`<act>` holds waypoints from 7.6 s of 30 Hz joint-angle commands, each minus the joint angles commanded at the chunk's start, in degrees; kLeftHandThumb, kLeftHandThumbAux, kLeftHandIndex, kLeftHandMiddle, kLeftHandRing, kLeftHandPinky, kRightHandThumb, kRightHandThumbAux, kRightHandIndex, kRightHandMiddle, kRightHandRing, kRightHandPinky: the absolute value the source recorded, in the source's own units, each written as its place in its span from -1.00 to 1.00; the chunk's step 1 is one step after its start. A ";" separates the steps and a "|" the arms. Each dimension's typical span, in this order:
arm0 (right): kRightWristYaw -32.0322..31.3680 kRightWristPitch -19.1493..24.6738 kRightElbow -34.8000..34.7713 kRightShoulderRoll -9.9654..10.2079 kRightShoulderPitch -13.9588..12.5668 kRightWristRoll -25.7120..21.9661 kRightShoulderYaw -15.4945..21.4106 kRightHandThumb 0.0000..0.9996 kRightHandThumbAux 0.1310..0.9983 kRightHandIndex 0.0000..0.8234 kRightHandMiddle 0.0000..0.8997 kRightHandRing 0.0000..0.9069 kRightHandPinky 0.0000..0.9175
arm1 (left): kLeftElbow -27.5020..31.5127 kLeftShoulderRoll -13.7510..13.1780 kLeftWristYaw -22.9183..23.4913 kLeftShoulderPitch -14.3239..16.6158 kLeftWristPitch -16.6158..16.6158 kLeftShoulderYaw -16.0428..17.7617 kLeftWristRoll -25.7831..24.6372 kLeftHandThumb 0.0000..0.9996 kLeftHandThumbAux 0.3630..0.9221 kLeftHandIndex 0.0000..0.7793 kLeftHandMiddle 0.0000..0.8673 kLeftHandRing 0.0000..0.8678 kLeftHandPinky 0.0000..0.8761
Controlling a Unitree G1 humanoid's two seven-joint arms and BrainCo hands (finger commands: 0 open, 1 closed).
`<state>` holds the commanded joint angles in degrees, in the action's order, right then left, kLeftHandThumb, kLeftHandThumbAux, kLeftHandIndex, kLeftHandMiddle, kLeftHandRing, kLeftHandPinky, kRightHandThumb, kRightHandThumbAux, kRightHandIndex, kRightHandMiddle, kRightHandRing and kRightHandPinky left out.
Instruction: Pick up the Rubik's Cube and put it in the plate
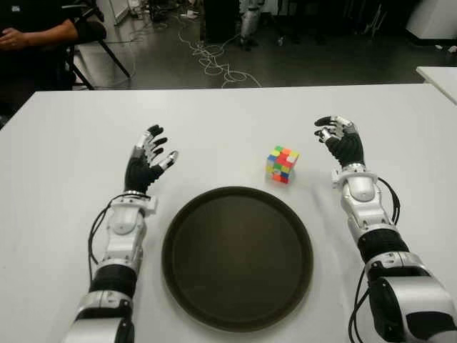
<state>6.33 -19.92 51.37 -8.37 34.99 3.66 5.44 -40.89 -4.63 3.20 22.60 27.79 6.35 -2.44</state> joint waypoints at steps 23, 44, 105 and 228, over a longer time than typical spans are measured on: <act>-0.55 0.12 -0.08 0.06 0.13 -0.56 0.26 0.38 0.38 0.00 -0.17 -0.15 -0.12 | 0.49 0.15 -0.01 -0.09 -0.58 -0.03 -0.19 -0.86 0.62 -0.74 -0.68 -0.69 -0.69; -0.03 -1.25 0.20 -0.09 -0.04 0.13 -0.04 0.36 0.39 -0.01 -0.15 -0.13 -0.10 | 0.57 0.28 -0.40 -0.01 -0.74 0.07 -0.11 -0.87 0.63 -0.71 -0.69 -0.70 -0.72; 5.91 -4.62 0.56 -7.09 -0.34 17.47 -12.78 -1.00 0.38 -0.93 -0.86 -0.77 -0.69 | -2.39 -0.52 1.08 0.99 0.78 0.38 -0.02 -0.84 0.55 -0.73 -0.68 -0.69 -0.71; 12.97 -6.03 12.87 -3.08 6.80 26.34 -23.33 -1.00 0.35 -0.70 -0.76 -0.72 -0.69 | -1.66 -0.35 -0.29 0.63 2.04 -0.88 2.18 -0.90 0.60 -0.70 -0.68 -0.69 -0.70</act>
<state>19.29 -25.95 64.24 -11.44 41.79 30.00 -17.89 -42.55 -4.98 2.90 23.23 29.84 5.47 -0.26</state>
